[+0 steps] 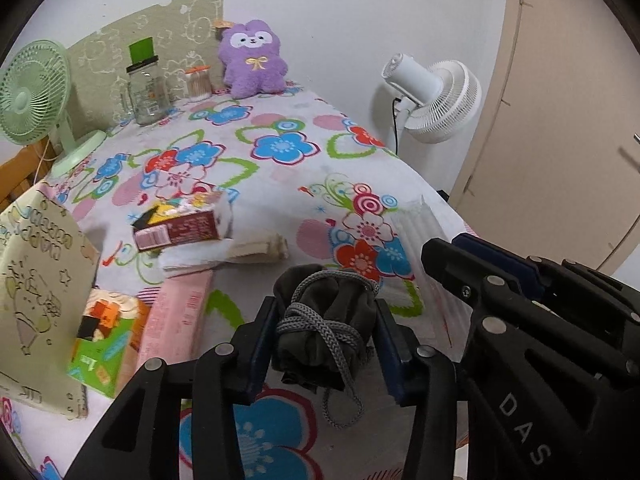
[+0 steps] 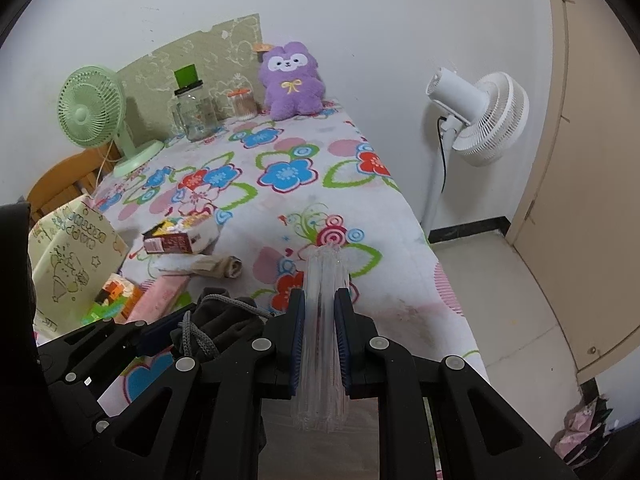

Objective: Organize soft objects
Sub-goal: 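Grasp the gray knit ball with the left tool while the right tool holds the tubes, then carry the gray knit ball and tube pack over the fabric box with both tools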

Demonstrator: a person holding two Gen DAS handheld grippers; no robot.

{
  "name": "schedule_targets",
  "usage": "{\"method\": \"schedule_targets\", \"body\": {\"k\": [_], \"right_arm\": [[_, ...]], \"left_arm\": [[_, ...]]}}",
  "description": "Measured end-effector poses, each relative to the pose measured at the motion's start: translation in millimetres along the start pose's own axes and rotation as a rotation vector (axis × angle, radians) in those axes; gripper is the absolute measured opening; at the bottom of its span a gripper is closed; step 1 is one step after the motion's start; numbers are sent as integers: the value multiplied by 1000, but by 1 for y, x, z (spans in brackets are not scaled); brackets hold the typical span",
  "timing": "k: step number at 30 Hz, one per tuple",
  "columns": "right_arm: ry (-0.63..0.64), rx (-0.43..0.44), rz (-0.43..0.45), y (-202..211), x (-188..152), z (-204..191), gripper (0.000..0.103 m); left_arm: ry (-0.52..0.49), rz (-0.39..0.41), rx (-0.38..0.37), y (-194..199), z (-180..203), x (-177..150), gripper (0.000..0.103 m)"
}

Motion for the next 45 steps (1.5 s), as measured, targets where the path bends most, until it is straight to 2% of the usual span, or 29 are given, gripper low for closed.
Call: {"method": "schedule_targets", "body": {"k": [13, 45], "right_arm": [[52, 17, 42, 11, 22, -35, 18], [183, 81, 114, 37, 66, -130, 18]], "left_arm": [[61, 24, 18, 20, -32, 13, 47], [151, 142, 140, 82, -120, 38, 47]]}}
Point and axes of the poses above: each gripper's, at about its wrist camera, not at the fingertips, and y roughly against the way its jaws point, z to its right, x to its top, the point moved 3 cm from there along -y, roughly the way its jaws point, and after that the axes turned 15 degrees about x, right-handed, at the moved point
